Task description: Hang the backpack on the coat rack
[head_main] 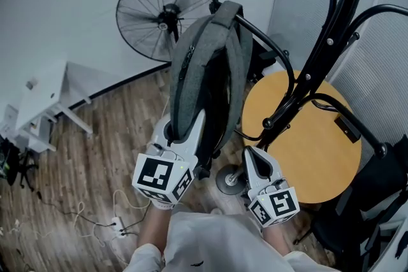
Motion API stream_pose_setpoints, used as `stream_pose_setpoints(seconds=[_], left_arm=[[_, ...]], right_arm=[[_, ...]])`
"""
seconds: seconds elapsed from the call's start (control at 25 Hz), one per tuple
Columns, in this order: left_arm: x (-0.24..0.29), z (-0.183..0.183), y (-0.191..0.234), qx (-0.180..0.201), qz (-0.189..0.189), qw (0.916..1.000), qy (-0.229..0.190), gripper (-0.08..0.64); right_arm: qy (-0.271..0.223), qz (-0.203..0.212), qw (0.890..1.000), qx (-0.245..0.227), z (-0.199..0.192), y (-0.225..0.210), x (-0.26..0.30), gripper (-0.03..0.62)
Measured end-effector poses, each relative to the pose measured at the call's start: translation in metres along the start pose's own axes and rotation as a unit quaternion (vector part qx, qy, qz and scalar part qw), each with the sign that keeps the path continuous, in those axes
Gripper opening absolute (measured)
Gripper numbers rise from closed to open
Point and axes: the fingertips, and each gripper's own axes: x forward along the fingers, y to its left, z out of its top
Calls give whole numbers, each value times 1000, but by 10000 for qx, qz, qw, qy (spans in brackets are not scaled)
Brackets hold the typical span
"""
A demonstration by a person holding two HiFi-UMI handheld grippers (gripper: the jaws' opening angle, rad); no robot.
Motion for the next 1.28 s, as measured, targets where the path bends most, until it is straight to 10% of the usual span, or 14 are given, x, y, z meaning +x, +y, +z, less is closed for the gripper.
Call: stream_pose_setpoints(seconds=[1.28], left_arm=[[-17, -29, -61, 638, -713, 9950, 283, 104]], right_arm=[[134, -183, 9993, 296, -16, -3, -20, 2]])
